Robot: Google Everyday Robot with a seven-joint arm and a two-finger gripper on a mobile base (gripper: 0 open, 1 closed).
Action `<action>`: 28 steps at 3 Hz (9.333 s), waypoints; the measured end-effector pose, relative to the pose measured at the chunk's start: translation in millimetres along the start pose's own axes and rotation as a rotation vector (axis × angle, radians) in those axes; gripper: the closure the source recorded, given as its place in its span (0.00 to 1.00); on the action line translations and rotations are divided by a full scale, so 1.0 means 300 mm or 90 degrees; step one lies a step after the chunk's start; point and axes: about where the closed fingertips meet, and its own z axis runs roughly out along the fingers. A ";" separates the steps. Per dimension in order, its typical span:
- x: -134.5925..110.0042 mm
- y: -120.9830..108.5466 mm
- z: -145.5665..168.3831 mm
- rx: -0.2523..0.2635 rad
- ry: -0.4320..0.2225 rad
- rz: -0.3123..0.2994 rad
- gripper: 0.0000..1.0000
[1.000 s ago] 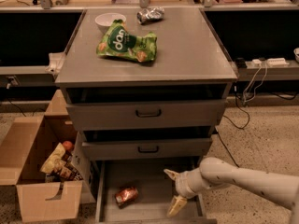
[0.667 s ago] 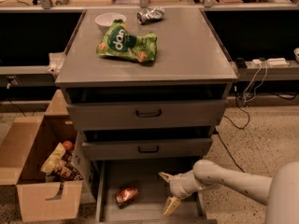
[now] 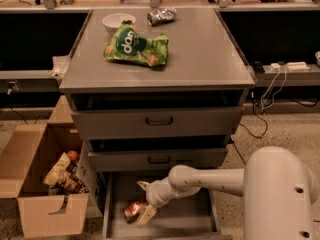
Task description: Pick coke can from bottom drawer and place on counter
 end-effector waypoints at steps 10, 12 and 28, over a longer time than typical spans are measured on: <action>0.472 -0.225 0.441 0.041 0.076 -0.019 0.14; 0.501 -0.232 0.457 0.033 0.072 -0.016 0.61; -0.827 -0.174 -1.702 0.449 -0.161 -0.031 1.00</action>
Offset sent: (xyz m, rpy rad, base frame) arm 0.0054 0.0429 0.0184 0.0162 0.0440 -0.0420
